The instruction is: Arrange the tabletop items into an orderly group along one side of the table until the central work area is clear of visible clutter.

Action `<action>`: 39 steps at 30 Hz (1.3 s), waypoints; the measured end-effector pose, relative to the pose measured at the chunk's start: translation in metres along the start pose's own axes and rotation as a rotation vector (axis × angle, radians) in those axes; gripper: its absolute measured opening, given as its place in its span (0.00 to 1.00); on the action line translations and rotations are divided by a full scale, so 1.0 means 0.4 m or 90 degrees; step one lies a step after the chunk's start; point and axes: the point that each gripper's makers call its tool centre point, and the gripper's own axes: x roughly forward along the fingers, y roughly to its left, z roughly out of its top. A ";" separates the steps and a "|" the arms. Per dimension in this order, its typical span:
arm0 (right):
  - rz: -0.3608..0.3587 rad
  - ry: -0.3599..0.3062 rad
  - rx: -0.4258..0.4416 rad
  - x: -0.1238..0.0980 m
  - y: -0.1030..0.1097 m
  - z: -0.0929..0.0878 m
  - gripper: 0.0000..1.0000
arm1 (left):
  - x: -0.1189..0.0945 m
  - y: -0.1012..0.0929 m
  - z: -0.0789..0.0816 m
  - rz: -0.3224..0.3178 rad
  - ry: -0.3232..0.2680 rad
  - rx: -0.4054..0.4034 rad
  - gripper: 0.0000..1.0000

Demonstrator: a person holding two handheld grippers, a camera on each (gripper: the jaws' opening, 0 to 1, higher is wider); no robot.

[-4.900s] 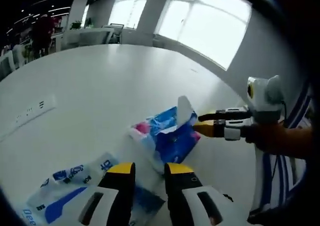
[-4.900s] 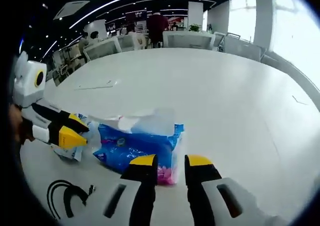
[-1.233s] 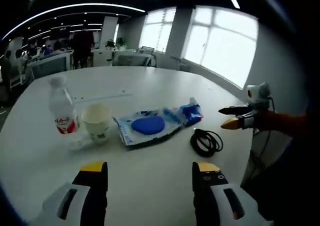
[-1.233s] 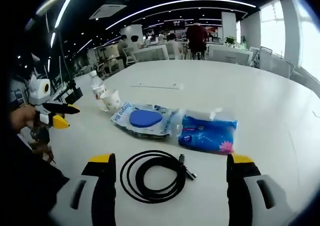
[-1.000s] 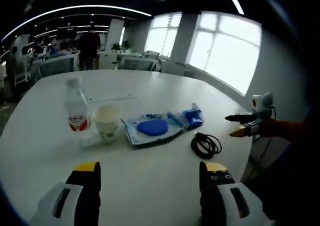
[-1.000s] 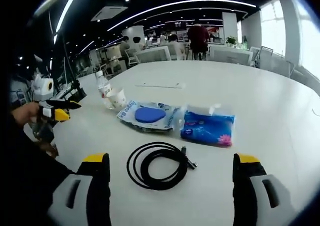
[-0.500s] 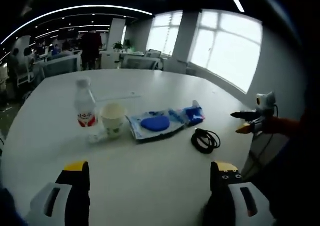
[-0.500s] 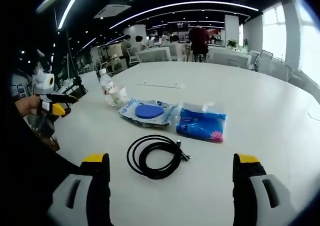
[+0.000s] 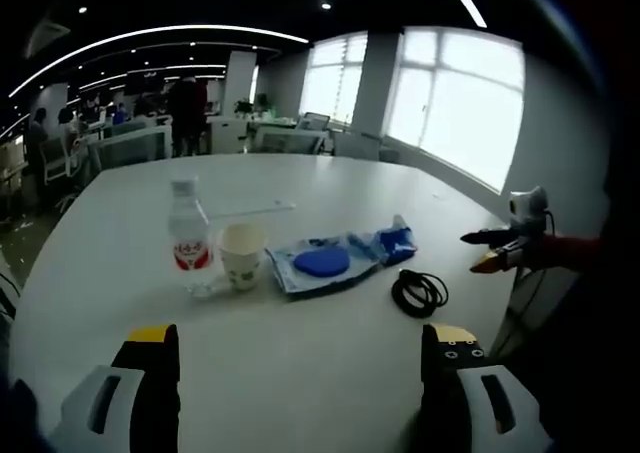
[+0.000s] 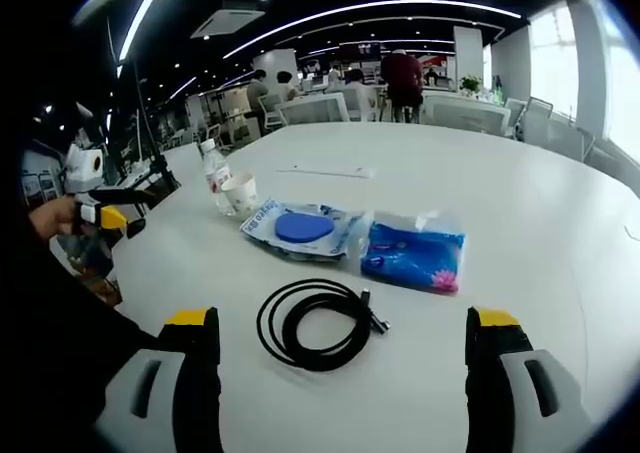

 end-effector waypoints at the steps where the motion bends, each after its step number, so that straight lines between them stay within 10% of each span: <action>1: -0.002 -0.004 0.001 0.001 -0.003 0.003 0.99 | 0.001 -0.001 -0.005 -0.001 0.005 0.000 1.00; 39: -0.002 -0.007 -0.005 -0.002 -0.002 0.009 0.98 | 0.015 -0.031 -0.013 -0.030 0.013 0.023 1.00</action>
